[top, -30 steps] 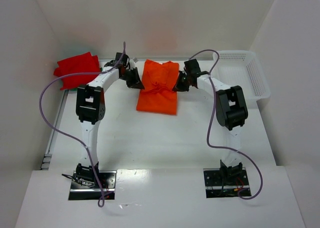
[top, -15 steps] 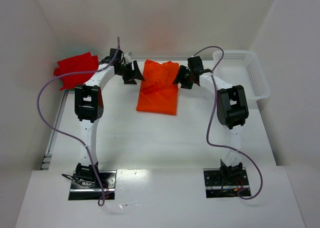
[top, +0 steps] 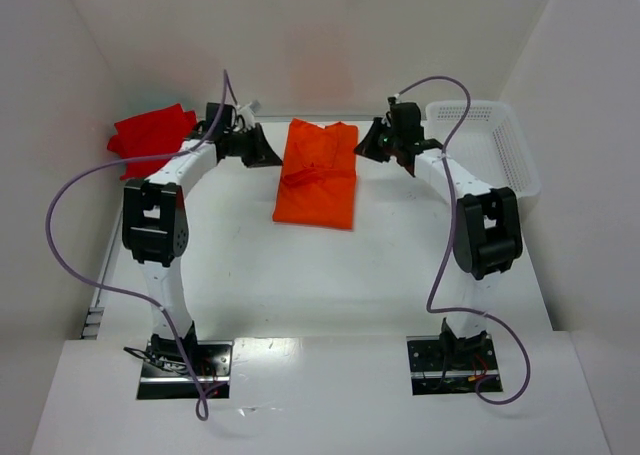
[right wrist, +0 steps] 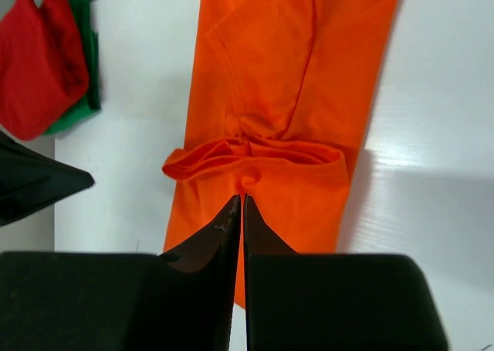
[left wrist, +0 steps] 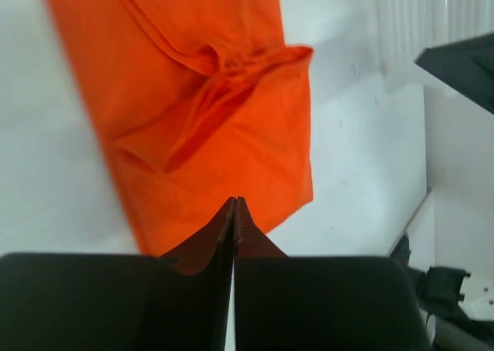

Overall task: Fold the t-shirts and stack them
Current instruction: Fold the folded rectangular tshirt in 1/3 of the way

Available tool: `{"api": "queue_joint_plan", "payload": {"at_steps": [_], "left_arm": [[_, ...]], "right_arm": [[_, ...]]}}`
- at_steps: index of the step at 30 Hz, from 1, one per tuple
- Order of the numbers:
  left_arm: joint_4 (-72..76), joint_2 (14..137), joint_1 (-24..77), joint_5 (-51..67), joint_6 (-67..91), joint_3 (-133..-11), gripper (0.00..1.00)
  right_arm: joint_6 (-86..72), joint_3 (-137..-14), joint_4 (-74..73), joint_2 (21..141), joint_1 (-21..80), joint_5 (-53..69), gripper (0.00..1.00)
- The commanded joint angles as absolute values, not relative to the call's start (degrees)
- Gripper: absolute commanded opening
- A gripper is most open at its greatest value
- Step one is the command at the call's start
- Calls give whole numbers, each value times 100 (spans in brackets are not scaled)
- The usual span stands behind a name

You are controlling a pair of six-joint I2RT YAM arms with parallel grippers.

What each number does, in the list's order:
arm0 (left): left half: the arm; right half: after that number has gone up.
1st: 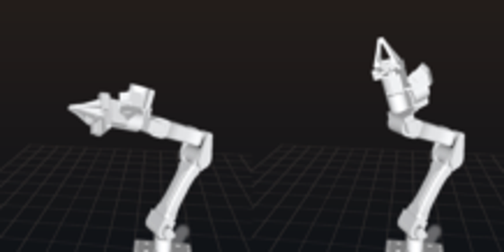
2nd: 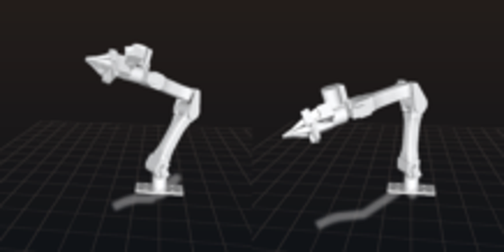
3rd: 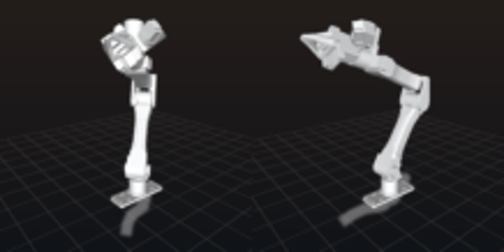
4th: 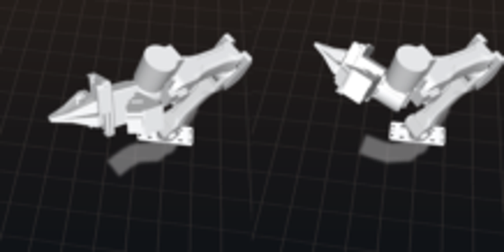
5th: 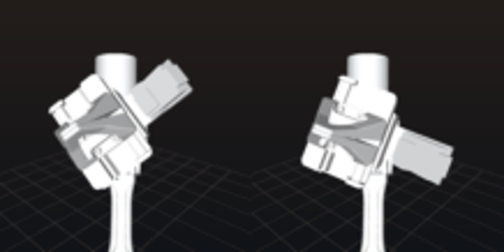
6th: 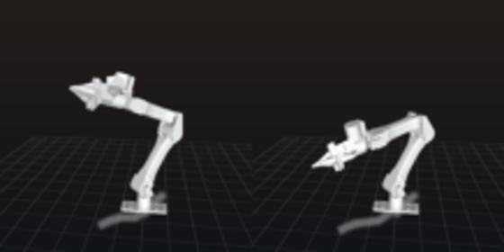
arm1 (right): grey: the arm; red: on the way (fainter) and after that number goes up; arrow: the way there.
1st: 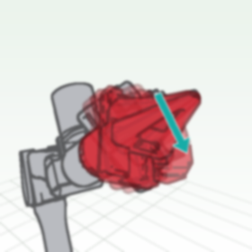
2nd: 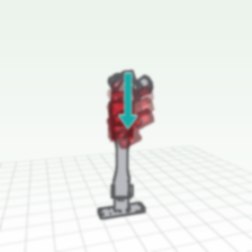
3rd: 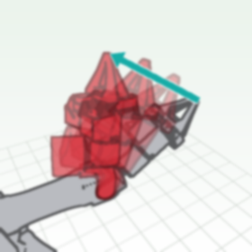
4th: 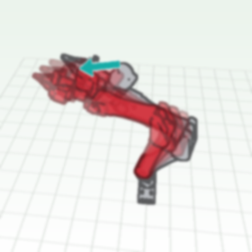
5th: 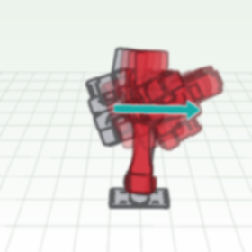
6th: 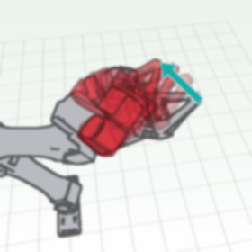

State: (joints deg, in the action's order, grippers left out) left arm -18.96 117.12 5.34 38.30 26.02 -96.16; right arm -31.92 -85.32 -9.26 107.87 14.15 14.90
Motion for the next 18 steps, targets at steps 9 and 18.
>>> {"api": "queue_joint_plan", "payload": {"at_steps": [9,18], "left_arm": [[-1099,12146,1116,4254,2804,-8702,3],[-993,12603,1063,3262,3190,-8895,13]], "right_arm": [[-3507,-7849,-360,11118,1916,1644,8],[-3507,-8639,-667,11961,1916,1644,8]]}}
